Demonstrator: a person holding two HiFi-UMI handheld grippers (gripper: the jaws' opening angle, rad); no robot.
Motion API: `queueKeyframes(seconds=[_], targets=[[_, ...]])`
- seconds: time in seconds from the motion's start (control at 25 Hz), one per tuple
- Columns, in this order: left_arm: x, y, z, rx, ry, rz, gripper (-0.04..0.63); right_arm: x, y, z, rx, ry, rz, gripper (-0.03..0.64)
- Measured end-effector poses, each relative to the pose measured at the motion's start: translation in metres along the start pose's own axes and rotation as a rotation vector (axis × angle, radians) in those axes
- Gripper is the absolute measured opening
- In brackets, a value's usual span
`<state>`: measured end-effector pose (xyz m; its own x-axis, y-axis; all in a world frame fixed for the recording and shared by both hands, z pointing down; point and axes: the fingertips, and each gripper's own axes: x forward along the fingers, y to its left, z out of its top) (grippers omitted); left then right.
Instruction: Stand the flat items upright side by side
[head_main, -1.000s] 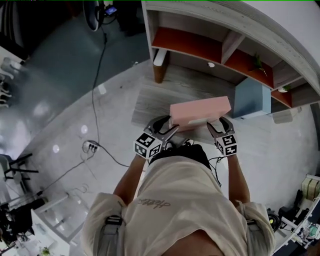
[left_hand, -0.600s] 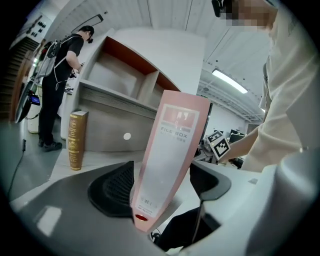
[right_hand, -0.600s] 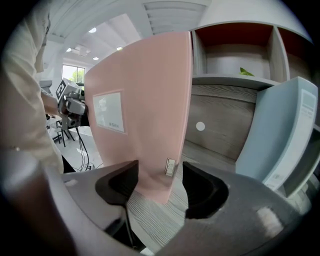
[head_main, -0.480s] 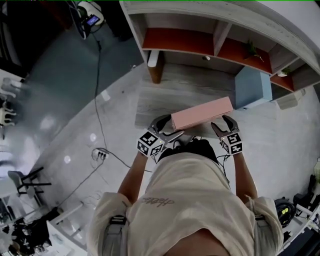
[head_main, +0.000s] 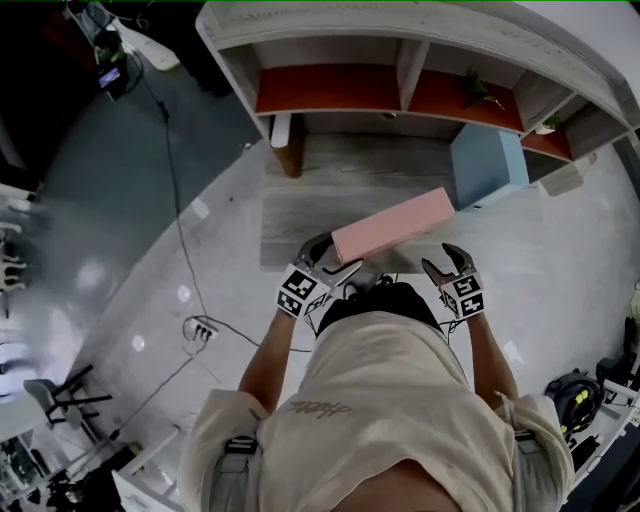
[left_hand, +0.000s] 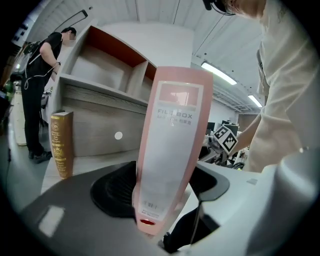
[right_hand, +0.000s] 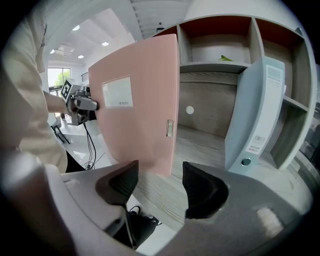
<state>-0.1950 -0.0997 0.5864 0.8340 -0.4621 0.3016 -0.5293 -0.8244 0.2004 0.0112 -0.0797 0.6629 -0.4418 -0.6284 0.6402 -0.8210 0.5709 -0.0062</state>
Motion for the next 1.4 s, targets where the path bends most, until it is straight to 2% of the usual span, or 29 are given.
queueKeyframes(seconds=[0.16, 0.36, 0.64, 0.96, 1.4], targets=[[0.006, 0.004, 0.005, -0.004, -0.035, 0.039, 0.342, -0.013, -0.005, -0.017, 0.029, 0.02, -0.023, 0.276], [0.018, 0.005, 0.009, -0.024, -0.031, 0.08, 0.337, -0.026, -0.013, -0.027, 0.069, 0.01, -0.062, 0.276], [0.05, -0.006, 0.016, -0.067, 0.024, 0.169, 0.334, -0.036, -0.031, -0.041, 0.153, -0.021, -0.096, 0.276], [0.106, -0.012, 0.034, -0.141, 0.064, 0.272, 0.334, -0.058, -0.077, -0.047, 0.206, -0.09, -0.128, 0.276], [0.173, -0.025, 0.067, -0.107, 0.12, 0.394, 0.334, -0.083, -0.14, -0.054, 0.26, -0.185, -0.158, 0.257]])
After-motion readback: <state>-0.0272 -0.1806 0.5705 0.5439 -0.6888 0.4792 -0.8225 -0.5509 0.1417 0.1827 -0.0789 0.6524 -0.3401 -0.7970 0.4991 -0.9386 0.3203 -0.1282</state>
